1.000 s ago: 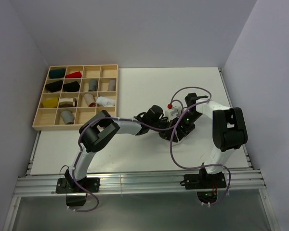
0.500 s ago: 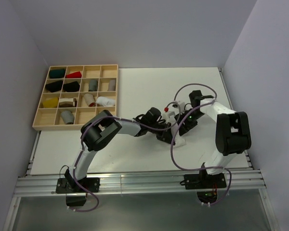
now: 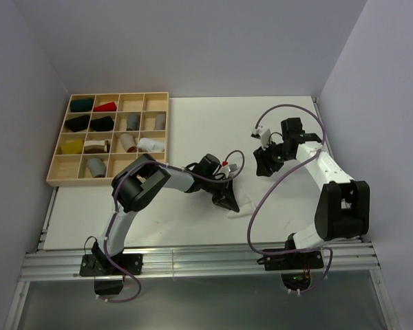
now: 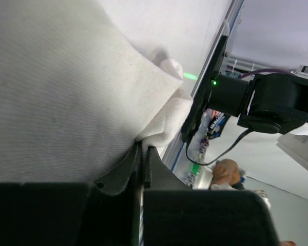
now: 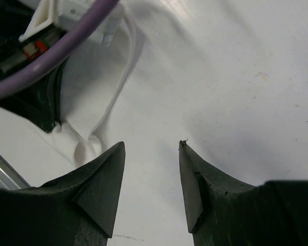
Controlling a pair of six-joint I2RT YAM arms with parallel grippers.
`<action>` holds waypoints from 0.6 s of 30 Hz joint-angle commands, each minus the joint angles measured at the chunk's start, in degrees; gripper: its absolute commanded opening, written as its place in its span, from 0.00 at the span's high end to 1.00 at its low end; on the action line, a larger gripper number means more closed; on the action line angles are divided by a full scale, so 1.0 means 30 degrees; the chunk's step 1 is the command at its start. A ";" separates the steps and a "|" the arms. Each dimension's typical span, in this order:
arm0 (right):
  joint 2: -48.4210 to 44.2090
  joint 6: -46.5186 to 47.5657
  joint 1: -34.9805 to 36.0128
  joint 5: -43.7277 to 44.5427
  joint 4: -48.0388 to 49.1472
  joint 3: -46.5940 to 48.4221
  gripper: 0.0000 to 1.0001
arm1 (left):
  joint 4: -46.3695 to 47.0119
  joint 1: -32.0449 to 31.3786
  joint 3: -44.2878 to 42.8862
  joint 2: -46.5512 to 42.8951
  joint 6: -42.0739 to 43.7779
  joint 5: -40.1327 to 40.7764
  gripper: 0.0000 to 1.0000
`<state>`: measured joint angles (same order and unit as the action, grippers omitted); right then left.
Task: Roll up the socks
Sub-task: Roll the sock at the center of the board.
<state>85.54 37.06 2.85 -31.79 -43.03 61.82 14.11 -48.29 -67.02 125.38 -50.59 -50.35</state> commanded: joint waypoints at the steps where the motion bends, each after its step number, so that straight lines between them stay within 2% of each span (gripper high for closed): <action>1: -0.1353 0.2584 0.0015 -0.1092 -0.1331 -0.0596 0.46 | -0.6104 0.0539 0.0430 0.1126 0.1597 0.2076 1.00; 4: -0.2114 0.3788 0.0454 -0.1385 -0.1830 -0.1415 0.47 | -0.8534 0.0949 -0.0858 0.1271 0.2651 0.1871 1.00; 8: -0.3461 0.4434 0.2384 -0.0480 -0.1334 -0.2996 0.48 | -1.1348 0.1507 -0.2847 0.1886 0.4289 0.1841 1.00; 9: -0.3696 0.4405 0.3520 0.0016 -0.0810 -0.3812 0.48 | -1.2078 0.1624 -0.3115 0.2207 0.4439 0.1870 1.00; 12: -0.4546 0.3998 0.5835 0.0779 0.0536 -0.5078 0.46 | -1.2523 0.2034 -0.3585 0.2590 0.4646 0.1607 1.00; 18: -0.3962 0.3820 0.8100 0.0811 0.1040 -0.5081 0.45 | -1.2760 0.2182 -0.3908 0.2766 0.4792 0.1402 1.00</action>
<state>73.49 48.05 25.21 -30.35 -43.38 45.63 -17.96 -42.37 -79.77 129.29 -40.51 -55.66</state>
